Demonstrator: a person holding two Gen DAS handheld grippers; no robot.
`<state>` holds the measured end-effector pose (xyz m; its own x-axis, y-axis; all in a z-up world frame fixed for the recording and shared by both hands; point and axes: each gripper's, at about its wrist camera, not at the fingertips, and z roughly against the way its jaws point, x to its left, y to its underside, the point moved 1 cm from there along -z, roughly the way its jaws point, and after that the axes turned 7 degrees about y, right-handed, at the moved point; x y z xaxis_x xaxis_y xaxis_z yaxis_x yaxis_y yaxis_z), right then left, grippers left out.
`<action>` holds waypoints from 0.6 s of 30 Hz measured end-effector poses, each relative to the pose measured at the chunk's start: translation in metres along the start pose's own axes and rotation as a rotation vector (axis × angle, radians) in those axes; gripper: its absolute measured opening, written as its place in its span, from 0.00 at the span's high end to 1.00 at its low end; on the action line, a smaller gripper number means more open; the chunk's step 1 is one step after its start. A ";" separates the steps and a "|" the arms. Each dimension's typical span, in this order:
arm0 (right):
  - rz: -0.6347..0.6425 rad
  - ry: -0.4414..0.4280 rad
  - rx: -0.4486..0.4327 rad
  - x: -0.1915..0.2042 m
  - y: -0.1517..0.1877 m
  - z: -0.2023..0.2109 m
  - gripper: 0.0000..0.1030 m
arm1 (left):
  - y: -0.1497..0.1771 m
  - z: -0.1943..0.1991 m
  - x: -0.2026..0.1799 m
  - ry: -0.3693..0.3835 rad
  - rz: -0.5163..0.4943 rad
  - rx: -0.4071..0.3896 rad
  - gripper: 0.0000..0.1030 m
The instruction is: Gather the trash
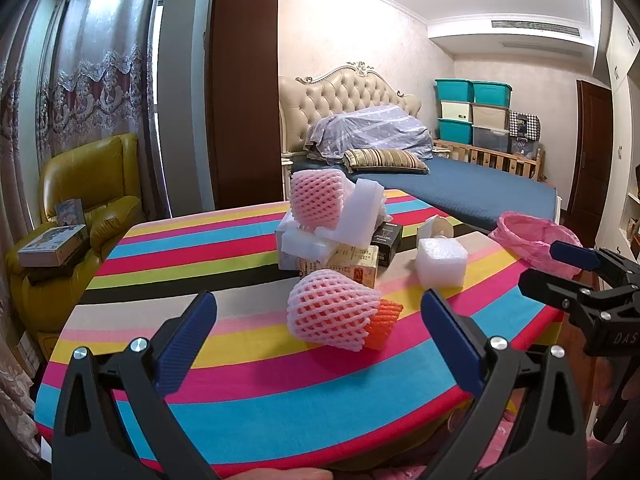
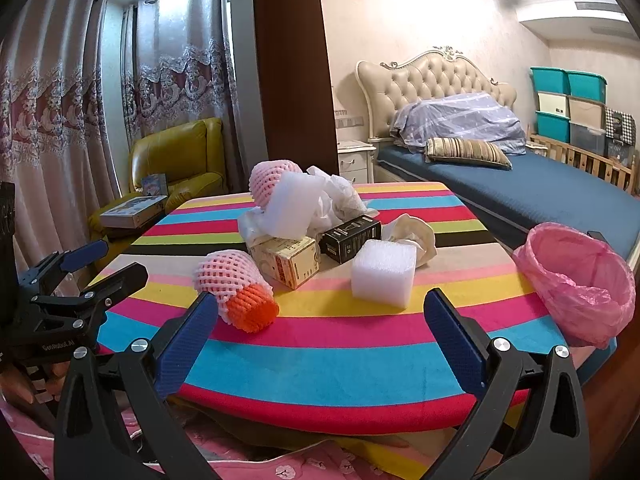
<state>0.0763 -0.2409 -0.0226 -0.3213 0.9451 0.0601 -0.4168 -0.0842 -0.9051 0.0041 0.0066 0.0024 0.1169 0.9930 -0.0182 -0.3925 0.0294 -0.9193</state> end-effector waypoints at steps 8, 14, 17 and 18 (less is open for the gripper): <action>0.002 -0.003 0.001 0.001 0.001 0.000 0.06 | 0.002 -0.001 0.000 0.001 0.000 0.000 0.04; 0.001 -0.002 0.003 0.001 0.001 0.001 0.06 | 0.003 -0.003 0.000 0.002 0.003 0.003 0.04; 0.001 -0.003 0.001 0.001 0.001 0.001 0.06 | 0.004 -0.004 0.000 0.002 0.004 0.003 0.04; 0.001 -0.002 0.002 0.002 0.001 0.000 0.06 | 0.004 -0.004 0.000 0.001 0.004 0.002 0.04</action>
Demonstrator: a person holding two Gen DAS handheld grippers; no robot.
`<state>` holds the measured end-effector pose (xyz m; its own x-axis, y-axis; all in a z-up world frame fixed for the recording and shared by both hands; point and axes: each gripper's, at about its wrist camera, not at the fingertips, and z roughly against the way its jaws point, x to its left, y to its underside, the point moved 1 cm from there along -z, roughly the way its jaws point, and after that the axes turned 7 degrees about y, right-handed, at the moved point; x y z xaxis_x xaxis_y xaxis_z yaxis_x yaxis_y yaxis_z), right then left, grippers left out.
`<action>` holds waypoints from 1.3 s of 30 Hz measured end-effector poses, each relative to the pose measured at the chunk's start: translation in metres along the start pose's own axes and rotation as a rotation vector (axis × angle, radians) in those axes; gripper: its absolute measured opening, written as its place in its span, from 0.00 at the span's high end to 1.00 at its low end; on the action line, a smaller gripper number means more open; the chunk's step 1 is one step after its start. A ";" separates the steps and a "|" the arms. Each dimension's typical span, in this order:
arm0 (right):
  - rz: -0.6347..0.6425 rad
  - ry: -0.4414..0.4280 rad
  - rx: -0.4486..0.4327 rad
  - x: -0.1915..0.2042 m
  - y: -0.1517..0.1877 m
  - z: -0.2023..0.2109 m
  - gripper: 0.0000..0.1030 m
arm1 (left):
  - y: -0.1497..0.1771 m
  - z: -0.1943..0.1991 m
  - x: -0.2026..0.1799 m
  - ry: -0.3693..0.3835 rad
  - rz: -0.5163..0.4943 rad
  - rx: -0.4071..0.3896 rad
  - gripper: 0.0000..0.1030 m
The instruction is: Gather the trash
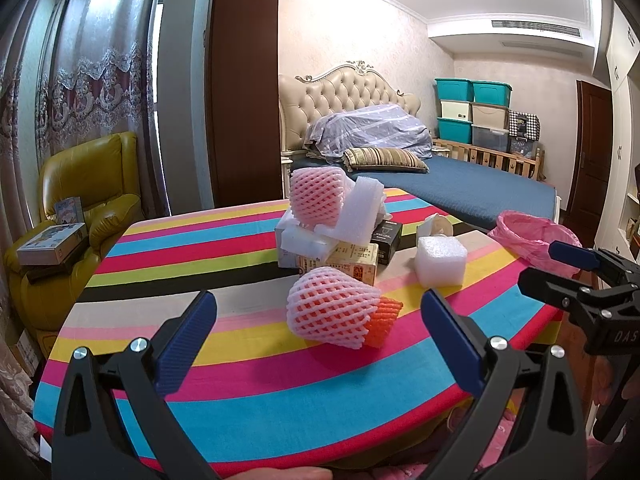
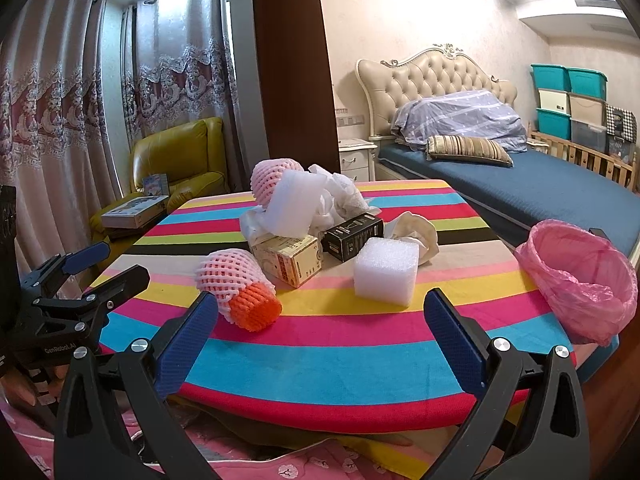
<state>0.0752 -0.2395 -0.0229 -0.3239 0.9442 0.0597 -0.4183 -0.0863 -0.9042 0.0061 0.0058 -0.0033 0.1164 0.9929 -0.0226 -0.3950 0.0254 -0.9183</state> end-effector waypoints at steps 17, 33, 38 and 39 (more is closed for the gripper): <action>-0.006 -0.003 0.004 0.001 0.001 0.000 0.06 | -0.001 0.003 0.000 0.000 -0.004 -0.001 0.04; -0.008 -0.002 0.005 0.002 0.001 0.000 0.06 | -0.002 0.003 0.000 0.001 -0.004 0.000 0.04; -0.010 -0.002 0.006 0.002 0.002 0.000 0.06 | -0.002 0.003 0.001 0.002 -0.004 -0.002 0.04; -0.011 -0.003 0.007 0.002 0.002 0.000 0.06 | -0.002 0.003 0.000 0.001 -0.003 -0.001 0.04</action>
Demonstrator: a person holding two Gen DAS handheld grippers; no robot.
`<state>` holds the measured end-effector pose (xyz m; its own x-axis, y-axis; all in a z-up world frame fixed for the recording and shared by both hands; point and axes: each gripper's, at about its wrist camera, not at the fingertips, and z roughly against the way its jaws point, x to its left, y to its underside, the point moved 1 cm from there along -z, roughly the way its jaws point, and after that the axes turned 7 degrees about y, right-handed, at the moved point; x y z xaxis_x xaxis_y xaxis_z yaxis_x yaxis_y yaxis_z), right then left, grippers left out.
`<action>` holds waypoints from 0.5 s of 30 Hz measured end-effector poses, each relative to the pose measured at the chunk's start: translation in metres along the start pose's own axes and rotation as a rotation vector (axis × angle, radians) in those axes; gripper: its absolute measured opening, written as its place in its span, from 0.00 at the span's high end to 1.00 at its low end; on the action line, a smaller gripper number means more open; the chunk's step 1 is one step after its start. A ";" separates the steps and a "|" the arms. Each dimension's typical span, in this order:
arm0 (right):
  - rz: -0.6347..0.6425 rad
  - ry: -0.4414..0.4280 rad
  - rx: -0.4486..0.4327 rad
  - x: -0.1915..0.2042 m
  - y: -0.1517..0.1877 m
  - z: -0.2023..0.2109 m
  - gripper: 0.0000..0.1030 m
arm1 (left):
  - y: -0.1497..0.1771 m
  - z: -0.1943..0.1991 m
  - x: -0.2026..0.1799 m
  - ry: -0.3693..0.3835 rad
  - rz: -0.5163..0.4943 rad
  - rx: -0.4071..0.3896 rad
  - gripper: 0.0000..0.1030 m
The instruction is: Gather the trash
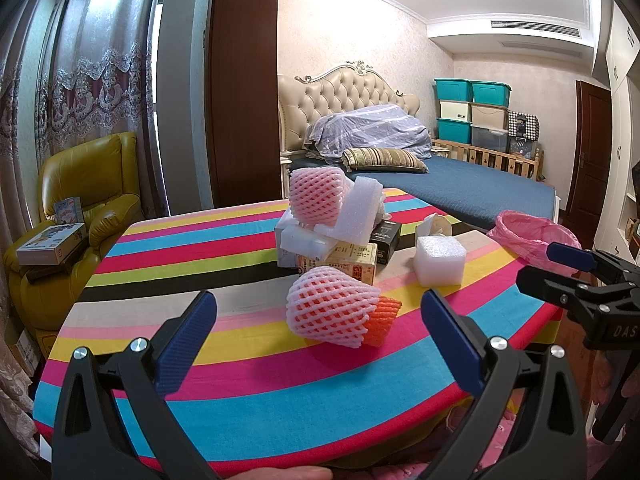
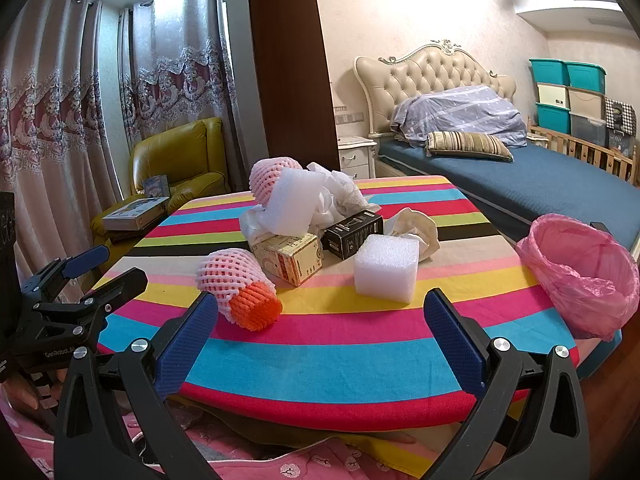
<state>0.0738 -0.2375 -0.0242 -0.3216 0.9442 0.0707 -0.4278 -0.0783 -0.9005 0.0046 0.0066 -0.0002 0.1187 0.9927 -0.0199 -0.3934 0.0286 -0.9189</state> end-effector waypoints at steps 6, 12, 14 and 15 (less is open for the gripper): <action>0.001 0.001 -0.001 0.000 0.000 0.000 0.06 | 0.000 0.000 0.000 -0.001 -0.002 0.000 0.04; -0.002 0.001 0.001 -0.001 0.000 0.000 0.06 | 0.001 0.000 -0.001 -0.005 -0.008 -0.002 0.04; -0.005 0.002 0.001 0.000 0.001 0.000 0.06 | 0.001 0.000 -0.002 -0.006 -0.013 -0.007 0.04; -0.005 0.002 0.001 -0.001 0.001 0.000 0.06 | 0.001 0.000 -0.003 -0.006 -0.015 -0.009 0.04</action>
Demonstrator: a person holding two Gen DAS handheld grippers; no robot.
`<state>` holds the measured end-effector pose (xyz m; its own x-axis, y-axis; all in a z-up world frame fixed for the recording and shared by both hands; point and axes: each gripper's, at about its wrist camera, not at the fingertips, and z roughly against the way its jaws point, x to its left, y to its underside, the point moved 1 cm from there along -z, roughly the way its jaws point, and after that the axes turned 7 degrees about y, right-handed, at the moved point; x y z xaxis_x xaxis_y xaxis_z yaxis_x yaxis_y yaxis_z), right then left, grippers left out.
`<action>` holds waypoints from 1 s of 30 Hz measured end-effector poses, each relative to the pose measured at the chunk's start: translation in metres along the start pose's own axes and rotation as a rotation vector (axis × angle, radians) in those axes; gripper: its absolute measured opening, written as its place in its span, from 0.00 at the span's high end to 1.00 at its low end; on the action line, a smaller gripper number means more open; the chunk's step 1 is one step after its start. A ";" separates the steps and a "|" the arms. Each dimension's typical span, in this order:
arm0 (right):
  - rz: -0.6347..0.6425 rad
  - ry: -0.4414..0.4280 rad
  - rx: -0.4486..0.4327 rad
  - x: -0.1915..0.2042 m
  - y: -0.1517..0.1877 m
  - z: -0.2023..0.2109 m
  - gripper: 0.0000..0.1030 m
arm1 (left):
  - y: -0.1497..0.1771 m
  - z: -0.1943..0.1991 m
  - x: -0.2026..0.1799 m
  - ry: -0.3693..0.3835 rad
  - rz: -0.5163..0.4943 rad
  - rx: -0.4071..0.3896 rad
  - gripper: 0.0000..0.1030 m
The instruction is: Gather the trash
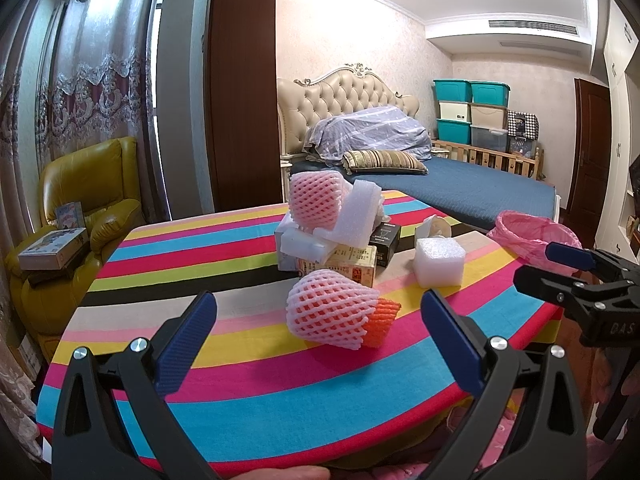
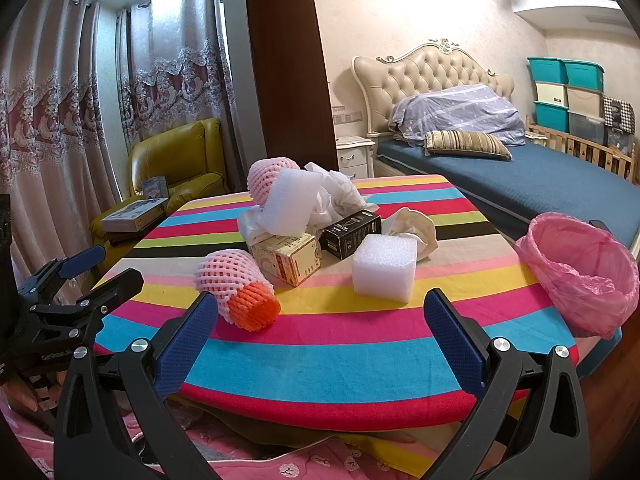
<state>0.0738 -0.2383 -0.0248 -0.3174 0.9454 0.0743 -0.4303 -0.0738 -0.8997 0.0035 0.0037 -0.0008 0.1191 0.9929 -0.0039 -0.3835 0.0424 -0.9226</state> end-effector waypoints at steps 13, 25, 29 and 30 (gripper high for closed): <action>-0.014 0.012 0.013 -0.004 0.002 -0.003 0.06 | 0.001 0.000 0.000 0.005 0.005 0.005 0.04; -0.012 0.054 0.032 -0.013 0.000 -0.031 0.06 | 0.007 -0.019 0.012 -0.038 0.029 0.079 0.04; -0.008 0.082 0.051 -0.020 -0.005 -0.058 0.06 | 0.012 -0.050 0.025 -0.009 0.076 0.181 0.04; -0.014 0.094 0.064 -0.022 -0.007 -0.068 0.06 | 0.014 -0.058 0.026 0.008 0.088 0.202 0.04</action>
<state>0.1414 -0.2374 -0.0492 -0.2319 0.9718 0.0435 -0.4880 -0.0775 -0.8694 0.0544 0.0234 -0.0358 0.0837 0.9929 -0.0848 -0.5680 -0.0224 -0.8228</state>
